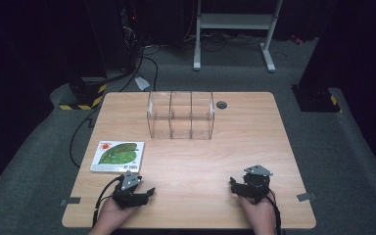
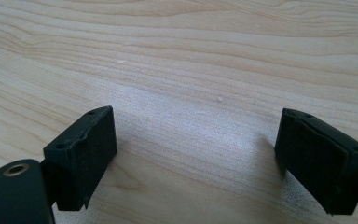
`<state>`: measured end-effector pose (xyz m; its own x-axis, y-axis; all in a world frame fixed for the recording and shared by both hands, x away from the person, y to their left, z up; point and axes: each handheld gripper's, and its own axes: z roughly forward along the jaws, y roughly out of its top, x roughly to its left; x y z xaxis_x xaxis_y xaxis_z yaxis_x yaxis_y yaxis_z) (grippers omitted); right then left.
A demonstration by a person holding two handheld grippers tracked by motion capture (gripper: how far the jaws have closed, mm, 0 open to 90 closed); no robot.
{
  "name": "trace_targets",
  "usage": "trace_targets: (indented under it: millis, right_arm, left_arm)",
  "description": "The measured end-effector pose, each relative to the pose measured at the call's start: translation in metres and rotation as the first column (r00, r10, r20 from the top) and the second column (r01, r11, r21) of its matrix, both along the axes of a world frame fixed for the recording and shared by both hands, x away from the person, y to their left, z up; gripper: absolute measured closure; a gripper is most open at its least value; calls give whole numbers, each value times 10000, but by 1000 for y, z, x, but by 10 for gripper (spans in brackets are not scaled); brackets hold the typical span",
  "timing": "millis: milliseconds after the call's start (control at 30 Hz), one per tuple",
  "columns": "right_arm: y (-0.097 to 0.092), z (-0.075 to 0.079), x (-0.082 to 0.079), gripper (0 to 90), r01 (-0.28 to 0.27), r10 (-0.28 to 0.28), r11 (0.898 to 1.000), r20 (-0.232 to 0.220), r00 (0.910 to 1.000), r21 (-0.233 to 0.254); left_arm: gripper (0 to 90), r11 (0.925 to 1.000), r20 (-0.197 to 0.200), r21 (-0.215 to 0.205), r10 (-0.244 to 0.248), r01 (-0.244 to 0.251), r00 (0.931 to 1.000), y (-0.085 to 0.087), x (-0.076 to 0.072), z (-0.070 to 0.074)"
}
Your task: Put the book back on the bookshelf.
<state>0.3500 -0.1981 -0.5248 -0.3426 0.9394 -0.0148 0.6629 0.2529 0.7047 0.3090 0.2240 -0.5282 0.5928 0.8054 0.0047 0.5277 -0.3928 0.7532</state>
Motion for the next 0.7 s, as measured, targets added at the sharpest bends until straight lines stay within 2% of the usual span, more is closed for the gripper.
trace_targets:
  millis: [433,700]
  right_arm:
    - [0,0,0,125,-11,11,10000,0,10000,7]
    - [0,0,0,126,-11,11,10000,0,10000,17]
  left_arm:
    - [298,10000,7,-5,0,0,10000,0,0,0]
    - [258,9996,-65,147,-260,261,9996,1,-2,1]
